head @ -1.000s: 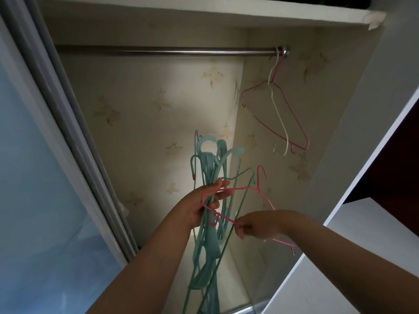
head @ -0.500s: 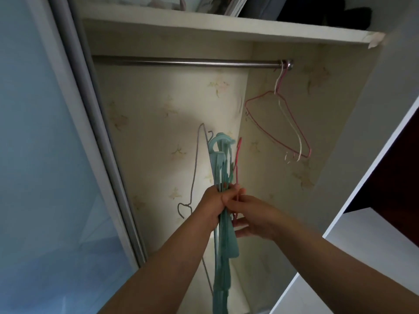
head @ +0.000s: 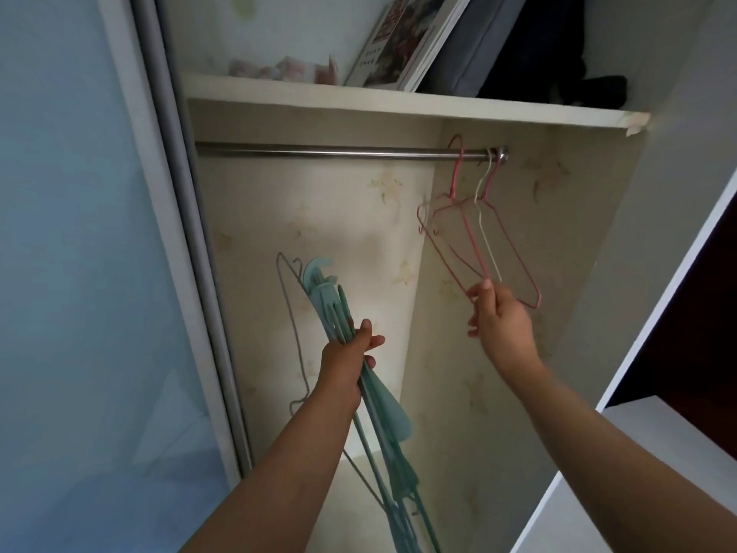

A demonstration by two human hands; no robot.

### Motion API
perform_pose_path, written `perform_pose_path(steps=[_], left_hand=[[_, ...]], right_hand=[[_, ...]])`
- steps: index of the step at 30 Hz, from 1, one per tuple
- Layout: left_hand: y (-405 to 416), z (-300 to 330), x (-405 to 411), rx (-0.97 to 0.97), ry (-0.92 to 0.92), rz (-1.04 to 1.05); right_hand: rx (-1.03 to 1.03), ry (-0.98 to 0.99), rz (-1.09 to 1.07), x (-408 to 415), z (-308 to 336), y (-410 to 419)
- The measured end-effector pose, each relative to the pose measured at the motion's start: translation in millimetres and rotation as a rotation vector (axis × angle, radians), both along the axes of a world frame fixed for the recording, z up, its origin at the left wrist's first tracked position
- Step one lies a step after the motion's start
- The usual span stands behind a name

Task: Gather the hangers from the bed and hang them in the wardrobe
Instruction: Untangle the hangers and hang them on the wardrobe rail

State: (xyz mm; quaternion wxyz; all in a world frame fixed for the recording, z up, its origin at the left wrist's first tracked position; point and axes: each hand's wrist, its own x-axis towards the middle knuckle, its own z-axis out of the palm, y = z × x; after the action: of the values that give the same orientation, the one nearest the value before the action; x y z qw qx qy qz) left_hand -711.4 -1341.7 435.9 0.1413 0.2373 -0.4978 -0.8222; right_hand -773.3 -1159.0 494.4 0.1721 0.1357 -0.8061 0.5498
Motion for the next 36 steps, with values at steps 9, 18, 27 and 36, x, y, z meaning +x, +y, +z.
perform_pose_path(steps=[9,18,27,36], left_hand=[[-7,2,-4,0.030,0.052,-0.146],[-2,-9,-1,0.080,0.119,-0.261],[6,-13,-7,0.066,0.126,-0.268],[6,-11,-9,-0.034,0.113,-0.253]], right_hand=[[-0.096,-0.288,0.044,-91,4,8],[0.279,0.192,-0.030,21,-37,-3],[0.551,-0.405,0.416,51,-60,-16],[0.588,-0.204,0.238,50,-73,-12]])
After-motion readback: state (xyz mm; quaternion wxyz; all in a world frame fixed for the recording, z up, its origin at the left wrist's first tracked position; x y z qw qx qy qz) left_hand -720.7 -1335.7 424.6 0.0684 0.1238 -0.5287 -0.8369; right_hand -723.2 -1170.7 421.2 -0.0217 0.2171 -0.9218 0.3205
